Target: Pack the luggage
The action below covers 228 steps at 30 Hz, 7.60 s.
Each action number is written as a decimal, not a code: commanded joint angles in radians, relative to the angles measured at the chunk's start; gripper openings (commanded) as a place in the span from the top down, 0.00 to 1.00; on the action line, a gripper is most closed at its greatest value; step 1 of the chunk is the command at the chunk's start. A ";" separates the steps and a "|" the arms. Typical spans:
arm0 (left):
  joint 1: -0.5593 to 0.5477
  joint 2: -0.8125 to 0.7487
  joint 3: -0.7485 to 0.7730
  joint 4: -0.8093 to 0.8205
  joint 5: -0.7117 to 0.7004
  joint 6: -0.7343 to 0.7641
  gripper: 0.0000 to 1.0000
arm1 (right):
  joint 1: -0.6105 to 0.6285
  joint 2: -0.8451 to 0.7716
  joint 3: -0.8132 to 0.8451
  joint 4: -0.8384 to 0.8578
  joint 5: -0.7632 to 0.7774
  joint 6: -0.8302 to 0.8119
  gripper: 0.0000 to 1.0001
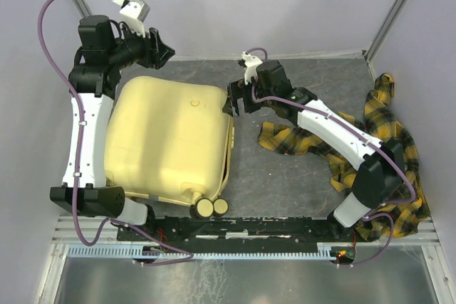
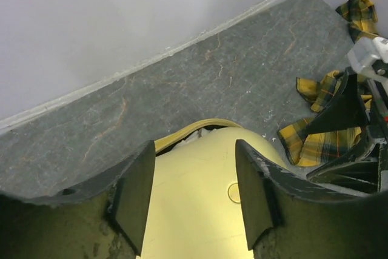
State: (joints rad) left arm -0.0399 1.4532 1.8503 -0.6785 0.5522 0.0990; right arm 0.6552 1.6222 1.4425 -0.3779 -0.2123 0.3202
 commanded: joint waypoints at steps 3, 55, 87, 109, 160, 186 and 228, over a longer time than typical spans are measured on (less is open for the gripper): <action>0.144 -0.006 0.027 -0.069 0.036 -0.079 0.33 | -0.029 -0.054 -0.018 0.062 -0.009 0.024 0.02; 0.482 -0.042 -0.869 -0.429 0.032 0.691 0.40 | -0.244 0.087 0.538 -0.117 -0.279 0.339 0.01; 0.474 -0.035 -0.830 -0.295 0.058 0.540 0.42 | -0.502 0.398 0.068 -0.673 -0.057 -0.793 0.30; 0.470 -0.031 -0.831 -0.255 0.055 0.584 0.43 | -0.694 0.130 0.042 -0.671 -0.495 -0.320 0.27; 0.252 0.100 -0.677 -0.051 0.185 0.351 0.57 | -0.465 0.468 0.389 -0.238 -0.369 0.001 0.98; 0.230 -0.022 -0.783 0.213 0.154 0.074 0.39 | -0.570 -0.006 0.387 -0.898 -0.216 -0.592 0.01; 0.298 -0.129 -0.898 0.433 0.181 -0.291 0.40 | -0.143 -0.085 0.246 -0.616 0.173 -0.540 0.98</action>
State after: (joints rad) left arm 0.2108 1.3144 0.9688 -0.3653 0.6384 -0.0105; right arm 0.5049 1.5684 1.5482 -1.1564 -0.0399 -0.1795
